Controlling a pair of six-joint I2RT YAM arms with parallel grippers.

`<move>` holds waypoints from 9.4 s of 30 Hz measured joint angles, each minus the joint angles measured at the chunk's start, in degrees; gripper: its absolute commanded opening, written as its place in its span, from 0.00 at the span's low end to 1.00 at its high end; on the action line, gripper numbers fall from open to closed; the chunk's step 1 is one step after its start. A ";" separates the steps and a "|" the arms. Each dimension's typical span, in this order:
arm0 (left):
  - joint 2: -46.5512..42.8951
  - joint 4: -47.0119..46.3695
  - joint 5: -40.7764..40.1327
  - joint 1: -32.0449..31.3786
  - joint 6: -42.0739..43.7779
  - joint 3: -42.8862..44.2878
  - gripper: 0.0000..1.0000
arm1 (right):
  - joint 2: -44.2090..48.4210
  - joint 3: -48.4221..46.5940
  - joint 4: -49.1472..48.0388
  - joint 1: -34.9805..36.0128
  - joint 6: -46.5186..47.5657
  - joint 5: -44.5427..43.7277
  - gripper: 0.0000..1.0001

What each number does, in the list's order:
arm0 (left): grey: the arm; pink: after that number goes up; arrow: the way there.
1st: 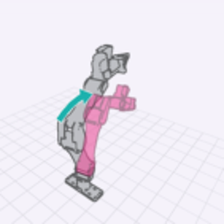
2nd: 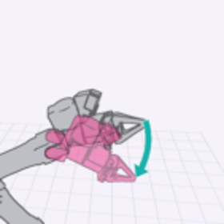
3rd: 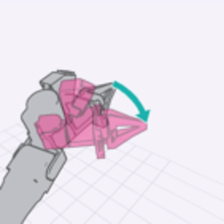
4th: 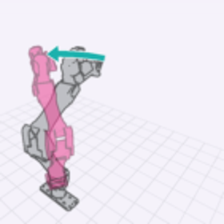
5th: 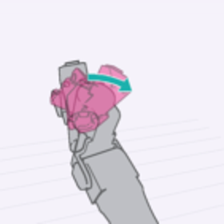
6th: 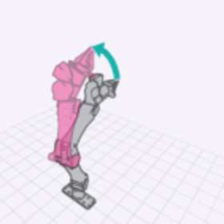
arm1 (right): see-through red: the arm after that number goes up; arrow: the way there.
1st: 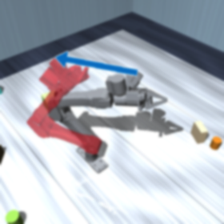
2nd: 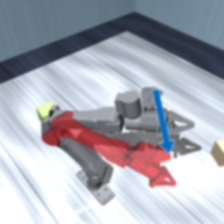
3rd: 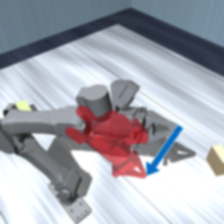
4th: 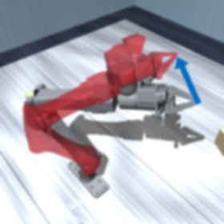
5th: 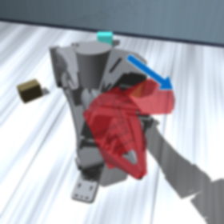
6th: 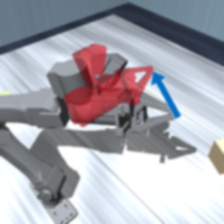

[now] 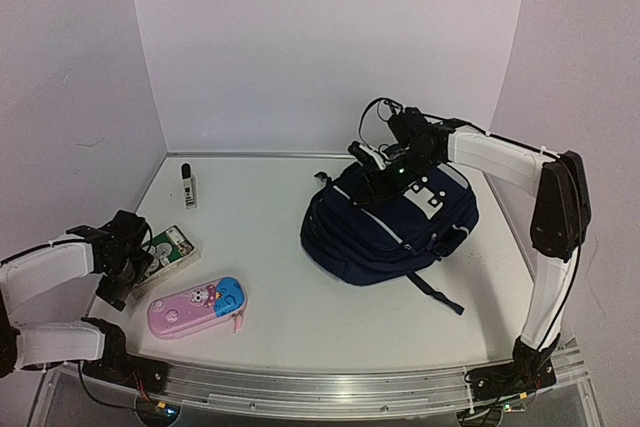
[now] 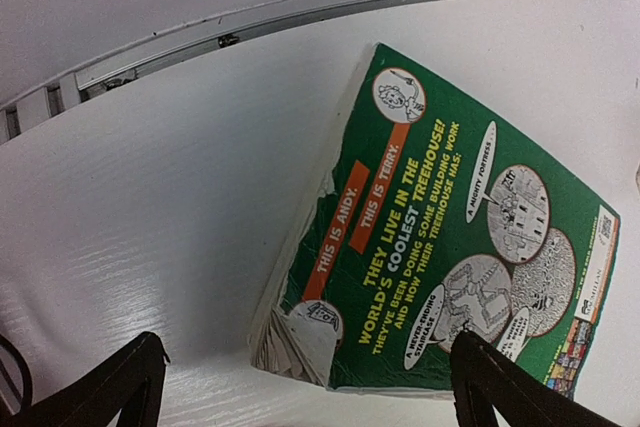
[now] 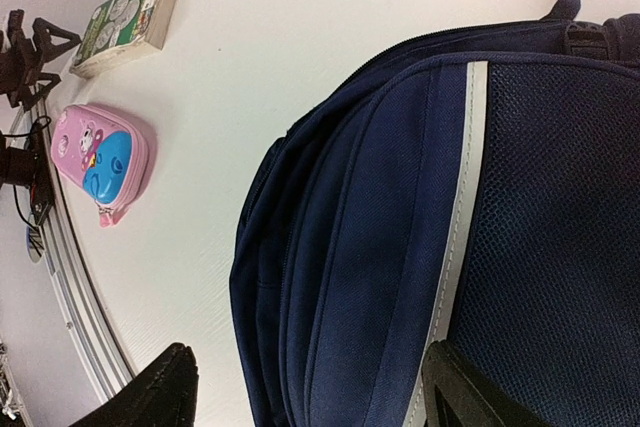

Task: Pack the student bag
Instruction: Pick up the book from the center of the board, then place the book in the student bag, then pick up the book from the student bag.

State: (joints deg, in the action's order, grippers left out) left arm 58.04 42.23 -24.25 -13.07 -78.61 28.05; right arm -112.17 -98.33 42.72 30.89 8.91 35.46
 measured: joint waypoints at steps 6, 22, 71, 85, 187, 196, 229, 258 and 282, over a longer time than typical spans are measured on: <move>8.50 -8.35 1.38 1.45 3.86 -0.25 0.97 | 0.29 0.12 -0.07 0.00 0.00 0.00 0.78; 30.16 -27.77 16.87 -5.14 25.65 15.16 0.91 | 0.43 0.12 -0.09 0.00 0.00 0.02 0.79; 45.97 -10.29 21.21 -10.77 62.70 42.10 0.00 | 2.94 0.10 0.39 0.00 -1.81 2.99 0.91; 35.29 -6.94 30.74 -12.20 62.12 45.64 0.00 | 2.82 -3.75 0.46 0.00 -4.90 4.84 0.98; 56.10 -21.77 36.13 -42.50 99.31 53.46 0.00 | 0.54 11.58 -8.38 -4.19 -25.14 14.37 0.73; 56.10 -23.91 36.02 -42.53 99.84 51.71 0.00 | -4.48 9.08 -7.97 -4.08 -23.53 15.05 0.52; 41.74 -27.23 37.30 -42.52 85.88 44.90 1.00 | 1.02 1.20 0.65 -2.23 -16.47 12.18 0.00; 23.32 -39.82 50.13 -29.01 41.27 38.78 1.00 | 41.04 7.05 10.23 -0.44 43.94 -18.42 0.00; 42.79 -72.67 82.13 -28.01 13.69 38.78 1.00 | 71.99 44.76 -19.74 1.03 75.21 -6.59 0.00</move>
State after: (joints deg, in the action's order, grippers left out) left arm 100.83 -30.44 57.88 -41.08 -64.92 66.83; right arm -40.18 -53.57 22.98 31.92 84.12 28.87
